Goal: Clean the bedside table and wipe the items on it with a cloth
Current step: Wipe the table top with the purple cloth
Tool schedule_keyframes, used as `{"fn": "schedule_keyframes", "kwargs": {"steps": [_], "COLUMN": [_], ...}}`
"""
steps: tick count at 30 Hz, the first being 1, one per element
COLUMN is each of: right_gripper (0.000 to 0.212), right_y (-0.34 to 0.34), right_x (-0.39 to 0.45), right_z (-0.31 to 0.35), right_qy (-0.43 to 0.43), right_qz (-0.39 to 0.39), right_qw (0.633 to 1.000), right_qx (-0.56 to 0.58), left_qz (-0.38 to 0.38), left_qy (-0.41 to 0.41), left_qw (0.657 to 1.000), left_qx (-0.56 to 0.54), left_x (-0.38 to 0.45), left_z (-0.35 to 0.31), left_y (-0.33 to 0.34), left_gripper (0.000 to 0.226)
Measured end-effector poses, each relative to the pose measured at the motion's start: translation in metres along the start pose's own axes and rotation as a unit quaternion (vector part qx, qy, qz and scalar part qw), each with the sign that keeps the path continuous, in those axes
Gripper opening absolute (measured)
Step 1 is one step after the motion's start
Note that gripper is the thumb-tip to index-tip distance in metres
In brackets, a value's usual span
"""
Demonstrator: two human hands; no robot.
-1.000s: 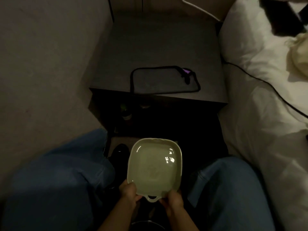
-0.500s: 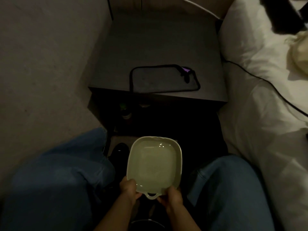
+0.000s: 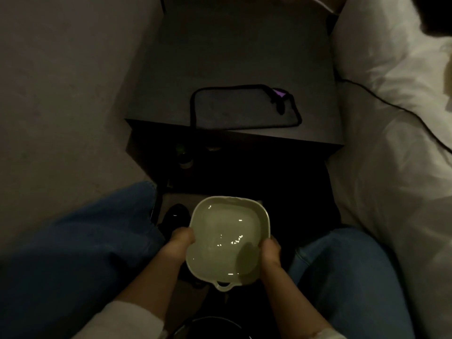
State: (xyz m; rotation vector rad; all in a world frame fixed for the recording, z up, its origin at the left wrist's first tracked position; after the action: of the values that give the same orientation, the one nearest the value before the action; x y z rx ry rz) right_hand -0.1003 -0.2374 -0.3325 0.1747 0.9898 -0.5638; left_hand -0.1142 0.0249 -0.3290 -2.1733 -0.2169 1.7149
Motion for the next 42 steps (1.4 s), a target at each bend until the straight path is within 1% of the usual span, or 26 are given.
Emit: {"fn": "schedule_keyframes", "kwargs": {"steps": [2, 3, 5, 6, 7, 9, 10, 12, 14, 17, 21, 27, 31, 35, 37, 40, 42], "right_gripper": [0.033, 0.029, 0.016, 0.017, 0.026, 0.048, 0.054, 0.056, 0.052, 0.046, 0.045, 0.046, 0.043, 0.038, 0.034, 0.037, 0.024], "right_y": [-0.005, -0.005, 0.001, 0.004, 0.008, 0.014, 0.016, 0.014, 0.012, 0.012, 0.014, 0.026, 0.030, 0.040, 0.049, 0.056, 0.059], "right_x": [0.013, 0.019, 0.019, 0.019, 0.024, 0.031, 0.034, 0.037, 0.038, 0.037, 0.039, 0.037, 0.038, 0.046, 0.050, 0.056, 0.061], "right_z": [0.004, 0.004, 0.004, 0.003, 0.003, 0.006, 0.009, 0.010, 0.014, 0.016, 0.018, 0.034, 0.043, 0.050, 0.055, 0.071, 0.082], "right_qy": [0.038, 0.053, 0.079, 0.081, 0.075, 0.056, 0.052, 0.053, 0.046, 0.038, 0.027, 0.006, 0.009, 0.017, 0.014, 0.001, -0.002], "right_qz": [-0.027, -0.016, 0.030, 0.048, 0.060, 0.075, 0.076, 0.071, 0.053, 0.041, 0.029, 0.041, 0.046, 0.046, 0.059, 0.062, 0.062], "right_qw": [0.999, 0.996, 0.985, 0.981, 0.979, 0.978, 0.975, 0.966, 0.962, 0.962, 0.971, 0.972, 0.977, 0.983, 0.982, 0.981, 0.977], "right_qx": [-0.029, -0.064, -0.147, -0.172, -0.182, -0.186, -0.205, -0.243, -0.265, -0.266, -0.238, -0.231, -0.209, -0.177, -0.177, -0.186, -0.205], "left_qz": [0.032, 0.043, 0.063, 0.072, 0.075, 0.050, 0.036, 0.030, 0.022, 0.004, -0.001, 0.004, 0.015, 0.011, 0.007, 0.005, 0.002], "left_qy": [0.002, 0.007, 0.030, 0.053, 0.072, 0.090, 0.095, 0.101, 0.103, 0.098, 0.090, 0.106, 0.118, 0.117, 0.116, 0.107, 0.099], "left_qw": [0.999, 0.999, 0.997, 0.996, 0.994, 0.993, 0.992, 0.989, 0.987, 0.987, 0.990, 0.994, 0.991, 0.991, 0.991, 0.993, 0.994], "left_qx": [0.013, 0.016, 0.023, 0.025, 0.023, 0.052, 0.072, 0.107, 0.125, 0.129, 0.107, 0.037, 0.065, 0.067, 0.070, 0.052, 0.042], "left_x": [0.003, 0.004, 0.009, 0.010, 0.012, 0.017, 0.021, 0.027, 0.030, 0.029, 0.030, 0.020, 0.022, 0.024, 0.024, 0.027, 0.028], "left_z": [-0.003, -0.003, -0.004, -0.008, -0.013, -0.021, -0.023, -0.027, -0.030, -0.032, -0.035, -0.050, -0.062, -0.077, -0.084, -0.093, -0.097], "left_y": [0.000, 0.000, 0.003, 0.007, 0.010, 0.009, 0.008, 0.008, 0.008, 0.005, 0.000, -0.002, -0.004, -0.008, -0.008, -0.009, -0.009], "left_gripper": [0.043, 0.045, 0.050, 0.054, 0.057, 0.062, 0.063, 0.064, 0.061, 0.058, 0.058, 0.060, 0.059, 0.057, 0.055, 0.053, 0.052]}}
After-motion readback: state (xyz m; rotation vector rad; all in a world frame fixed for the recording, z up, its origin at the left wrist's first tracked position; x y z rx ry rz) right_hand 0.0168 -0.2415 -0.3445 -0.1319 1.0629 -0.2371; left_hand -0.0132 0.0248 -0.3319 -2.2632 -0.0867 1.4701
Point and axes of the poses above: each hand's wrist, its own x-axis towards the middle knuckle, its own y-axis out of the palm, z = x × y, the point moved 9 cm from there along x, towards the middle knuckle, and after that the axes turned 15 degrees about x, right-handed, at the moved point
